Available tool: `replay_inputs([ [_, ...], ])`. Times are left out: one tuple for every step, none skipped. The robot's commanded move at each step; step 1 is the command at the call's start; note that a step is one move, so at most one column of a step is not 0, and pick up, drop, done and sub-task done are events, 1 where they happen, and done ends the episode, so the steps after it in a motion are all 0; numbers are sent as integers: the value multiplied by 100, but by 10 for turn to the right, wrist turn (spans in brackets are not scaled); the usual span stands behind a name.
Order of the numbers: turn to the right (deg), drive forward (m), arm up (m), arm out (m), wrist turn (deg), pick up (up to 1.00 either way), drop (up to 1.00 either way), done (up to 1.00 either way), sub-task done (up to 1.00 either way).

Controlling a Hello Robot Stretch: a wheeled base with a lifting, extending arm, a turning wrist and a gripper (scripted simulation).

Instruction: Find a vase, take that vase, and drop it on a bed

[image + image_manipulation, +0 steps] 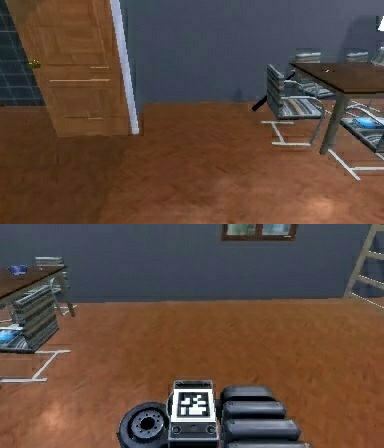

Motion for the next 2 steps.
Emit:
replay_inputs([
  [0,60,0,0,0,0,0,0,0],
  [-450,0,0,0,0,0,0,0,0],
])
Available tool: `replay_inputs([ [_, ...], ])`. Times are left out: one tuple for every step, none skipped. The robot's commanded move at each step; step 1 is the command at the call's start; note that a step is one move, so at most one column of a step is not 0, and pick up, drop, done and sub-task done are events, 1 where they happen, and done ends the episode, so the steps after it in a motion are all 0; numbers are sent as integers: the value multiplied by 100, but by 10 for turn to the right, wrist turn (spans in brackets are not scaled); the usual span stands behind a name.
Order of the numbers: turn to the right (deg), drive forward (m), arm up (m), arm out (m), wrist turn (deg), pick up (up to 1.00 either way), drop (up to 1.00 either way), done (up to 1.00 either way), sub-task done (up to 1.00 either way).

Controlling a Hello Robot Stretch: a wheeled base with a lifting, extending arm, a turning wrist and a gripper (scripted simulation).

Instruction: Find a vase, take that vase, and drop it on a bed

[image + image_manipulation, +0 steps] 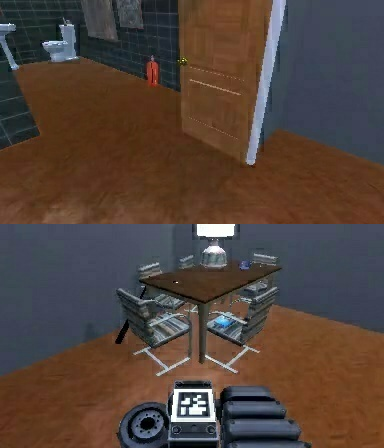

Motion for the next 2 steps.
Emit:
replay_inputs([
  [-270,0,0,0,0,0,0,0,0],
  [0,100,0,0,0,0,0,0,0],
])
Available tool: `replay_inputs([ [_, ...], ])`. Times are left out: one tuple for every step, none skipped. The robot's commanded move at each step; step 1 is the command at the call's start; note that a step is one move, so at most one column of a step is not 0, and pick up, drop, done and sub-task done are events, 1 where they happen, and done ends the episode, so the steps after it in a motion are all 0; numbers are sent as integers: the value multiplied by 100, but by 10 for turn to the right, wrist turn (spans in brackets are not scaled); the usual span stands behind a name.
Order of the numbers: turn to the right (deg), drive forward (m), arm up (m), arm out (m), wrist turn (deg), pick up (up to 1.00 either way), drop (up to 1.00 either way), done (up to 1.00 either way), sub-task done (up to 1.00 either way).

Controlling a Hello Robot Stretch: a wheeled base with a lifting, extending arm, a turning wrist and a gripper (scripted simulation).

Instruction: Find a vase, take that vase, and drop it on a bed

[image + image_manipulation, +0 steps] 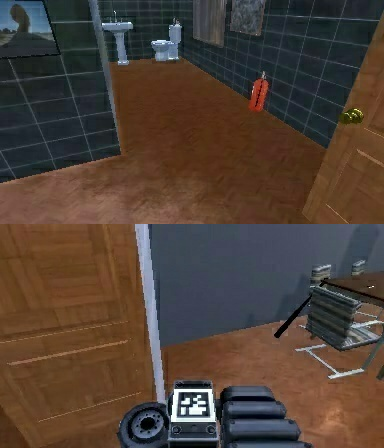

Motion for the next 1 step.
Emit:
replay_inputs([
  [-30,0,0,0,0,0,0,0,0],
])
